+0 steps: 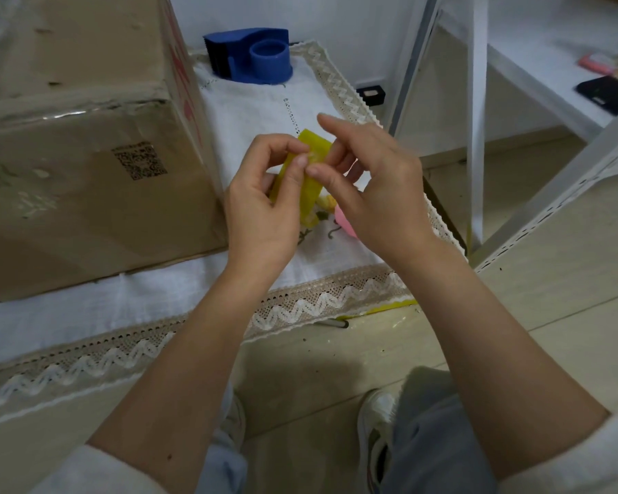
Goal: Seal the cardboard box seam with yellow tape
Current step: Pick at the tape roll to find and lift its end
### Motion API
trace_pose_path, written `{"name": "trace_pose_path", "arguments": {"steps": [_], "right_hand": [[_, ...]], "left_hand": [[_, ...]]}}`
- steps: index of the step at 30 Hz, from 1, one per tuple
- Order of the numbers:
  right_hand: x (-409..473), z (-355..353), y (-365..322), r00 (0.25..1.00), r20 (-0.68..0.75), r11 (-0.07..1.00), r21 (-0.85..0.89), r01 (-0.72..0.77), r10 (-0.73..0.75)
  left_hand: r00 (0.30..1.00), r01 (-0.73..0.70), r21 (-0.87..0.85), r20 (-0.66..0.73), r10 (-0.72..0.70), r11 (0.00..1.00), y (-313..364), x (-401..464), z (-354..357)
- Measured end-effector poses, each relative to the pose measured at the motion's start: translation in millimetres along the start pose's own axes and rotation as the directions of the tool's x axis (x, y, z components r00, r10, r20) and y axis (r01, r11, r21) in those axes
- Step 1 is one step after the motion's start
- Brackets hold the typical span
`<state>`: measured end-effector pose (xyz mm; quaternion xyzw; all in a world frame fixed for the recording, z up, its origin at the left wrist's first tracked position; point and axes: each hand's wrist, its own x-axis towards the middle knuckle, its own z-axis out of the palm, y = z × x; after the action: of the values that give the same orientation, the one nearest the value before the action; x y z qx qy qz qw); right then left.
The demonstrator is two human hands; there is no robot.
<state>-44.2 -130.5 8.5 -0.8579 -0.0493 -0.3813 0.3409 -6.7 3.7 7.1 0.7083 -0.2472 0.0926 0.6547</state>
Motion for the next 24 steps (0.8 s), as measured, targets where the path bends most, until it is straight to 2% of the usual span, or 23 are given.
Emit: {"name": "trace_pose_path", "arguments": {"steps": [4,6,9,13,17,24], "right_hand": [[0,1,2,1.000,0.011,1.000,0.003,-0.016,0.016],[0,2,1,0.999,-0.049,1.000,0.014,-0.021,0.022],[1,0,2,0.992,-0.123,1.000,0.009,-0.027,0.027],[2,-3,5,0.986,-0.165,0.996,-0.083,0.019,-0.033],[1,-4,7,0.964,-0.231,0.975,-0.206,0.080,-0.128],[2,-1,14,0.967,-0.218,0.975,-0.202,0.090,-0.134]], "left_hand": [[0.999,0.028,-0.021,0.025,-0.027,0.999,2,-1,0],[0.998,0.043,-0.025,0.043,-0.042,0.999,5,-1,0],[0.984,0.140,-0.130,0.129,-0.123,0.982,9,-2,-4],[0.962,0.169,-0.026,0.221,-0.159,0.985,4,-2,-6],[0.978,0.125,-0.005,0.170,-0.123,0.992,4,-4,-2],[0.982,0.139,-0.019,0.130,-0.135,0.990,4,-5,1]]}}
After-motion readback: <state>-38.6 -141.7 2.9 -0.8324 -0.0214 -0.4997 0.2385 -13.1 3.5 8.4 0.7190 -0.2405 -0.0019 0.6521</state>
